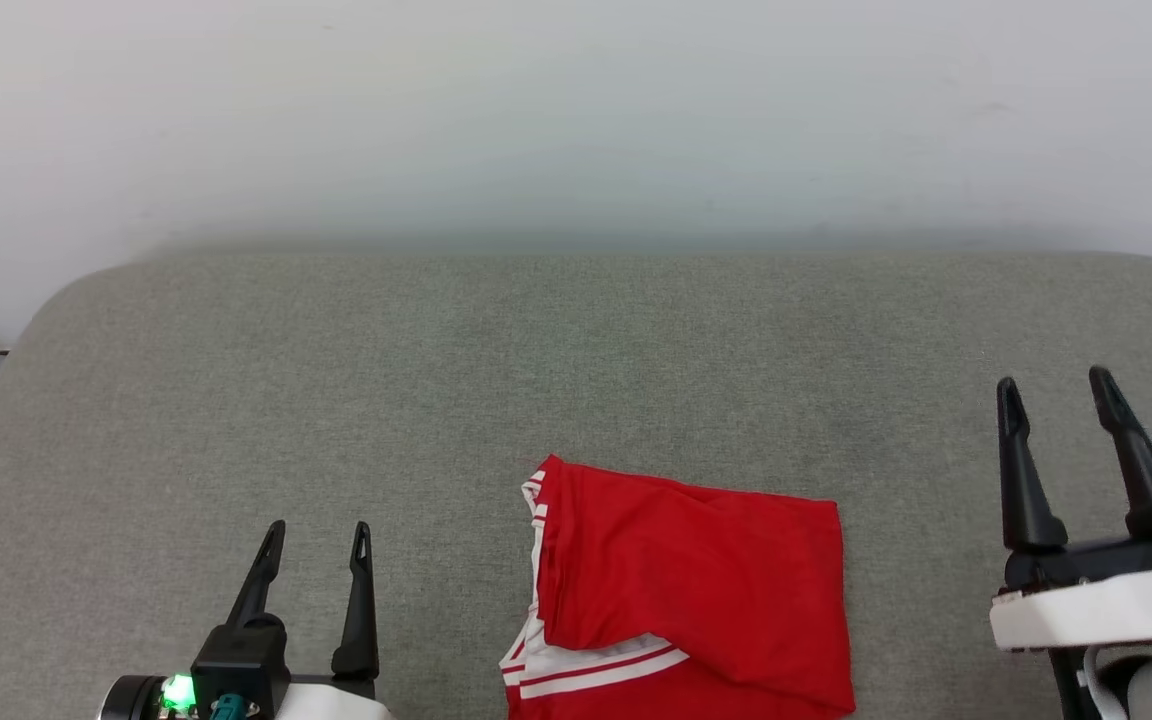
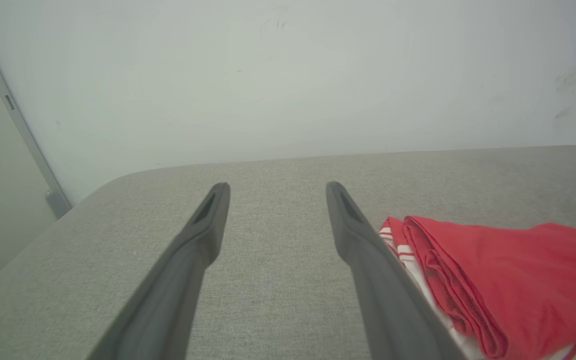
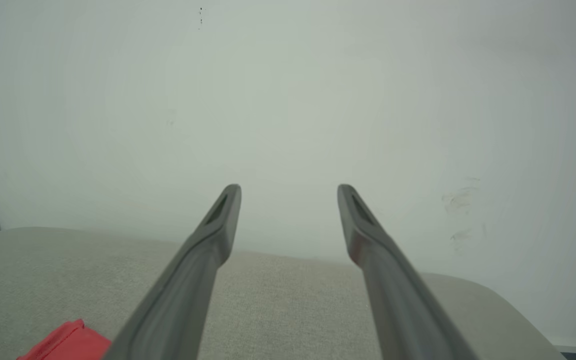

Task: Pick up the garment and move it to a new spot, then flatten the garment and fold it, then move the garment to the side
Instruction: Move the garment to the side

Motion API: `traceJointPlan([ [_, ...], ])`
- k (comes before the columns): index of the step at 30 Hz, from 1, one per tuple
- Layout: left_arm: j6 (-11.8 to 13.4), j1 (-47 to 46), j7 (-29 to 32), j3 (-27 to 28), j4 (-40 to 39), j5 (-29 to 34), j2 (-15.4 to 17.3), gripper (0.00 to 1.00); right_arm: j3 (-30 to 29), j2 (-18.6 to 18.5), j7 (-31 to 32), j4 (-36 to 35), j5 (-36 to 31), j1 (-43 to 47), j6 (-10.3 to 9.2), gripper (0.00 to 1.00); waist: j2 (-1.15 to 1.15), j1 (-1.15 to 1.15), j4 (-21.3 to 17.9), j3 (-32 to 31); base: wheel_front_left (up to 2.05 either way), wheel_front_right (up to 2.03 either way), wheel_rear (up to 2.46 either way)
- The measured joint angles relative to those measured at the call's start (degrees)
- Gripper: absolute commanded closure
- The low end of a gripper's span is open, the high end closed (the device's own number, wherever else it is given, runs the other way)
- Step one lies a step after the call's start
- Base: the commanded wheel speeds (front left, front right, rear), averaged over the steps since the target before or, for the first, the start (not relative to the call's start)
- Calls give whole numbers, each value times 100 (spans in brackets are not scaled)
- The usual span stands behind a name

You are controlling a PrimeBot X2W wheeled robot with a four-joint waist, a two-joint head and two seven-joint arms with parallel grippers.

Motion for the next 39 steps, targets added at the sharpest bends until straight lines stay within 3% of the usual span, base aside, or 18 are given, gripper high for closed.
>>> traceJointPlan([
  [2,-4,-27,0,-12,2,-1,-8,0,59,-156,0,154,211,-266,0,0,0,0,37,24,0,0,0],
  [4,-21,-50,0,-10,18,-1,-7,0,355,-542,240,375,323,-551,0,0,0,0,64,50,0,0,0],
  [11,-48,-153,0,-42,35,-5,-14,0,1595,-1785,2520,882,1655,-1333,1,0,0,0,152,189,0,0,0],
  [17,-48,-285,0,-81,24,-46,-25,0,2050,-2292,4375,1034,3174,-1449,0,0,0,0,234,405,0,0,0],
  [21,-60,-432,1,-152,25,-46,-38,0,2033,-2296,5270,1245,4053,-1454,0,0,0,0,328,563,0,0,0],
  [26,-85,-611,0,-190,37,-67,-45,0,2151,-2283,5918,1457,4531,-1446,-1,0,0,0,491,770,0,0,0],
  [39,-96,-904,0,-304,111,-107,-65,0,2613,-1915,5684,2197,4796,-1592,0,0,0,0,936,1173,0,0,0],
])
